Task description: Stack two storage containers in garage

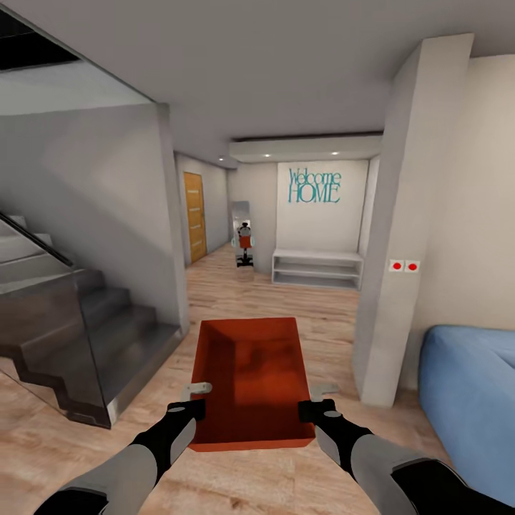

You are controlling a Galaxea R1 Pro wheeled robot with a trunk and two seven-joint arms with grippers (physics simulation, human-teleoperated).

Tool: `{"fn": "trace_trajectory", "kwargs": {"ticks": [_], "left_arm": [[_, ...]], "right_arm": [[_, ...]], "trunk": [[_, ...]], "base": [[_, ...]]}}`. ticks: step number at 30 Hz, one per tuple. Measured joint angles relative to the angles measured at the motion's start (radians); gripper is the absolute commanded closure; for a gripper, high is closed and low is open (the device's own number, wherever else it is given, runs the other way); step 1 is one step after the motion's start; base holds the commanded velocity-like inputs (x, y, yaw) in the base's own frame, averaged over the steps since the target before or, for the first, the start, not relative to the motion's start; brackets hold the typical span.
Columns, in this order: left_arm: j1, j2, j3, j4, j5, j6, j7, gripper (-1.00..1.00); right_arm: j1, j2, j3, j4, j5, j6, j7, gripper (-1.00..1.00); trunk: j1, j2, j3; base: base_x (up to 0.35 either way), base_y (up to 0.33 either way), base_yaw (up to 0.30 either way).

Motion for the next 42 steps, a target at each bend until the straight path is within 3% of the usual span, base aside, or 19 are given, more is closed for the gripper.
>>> {"fn": "trace_trajectory", "kwargs": {"ticks": [42], "left_arm": [[0.000, 0.000, -0.001, 0.000, 0.000, 0.000, 0.000, 1.00]], "right_arm": [[0.000, 0.000, 0.000, 0.001, -0.001, -0.002, 0.000, 1.00]], "trunk": [[0.000, 0.000, 0.000]], "base": [[0.323, 0.000, 0.001]]}}
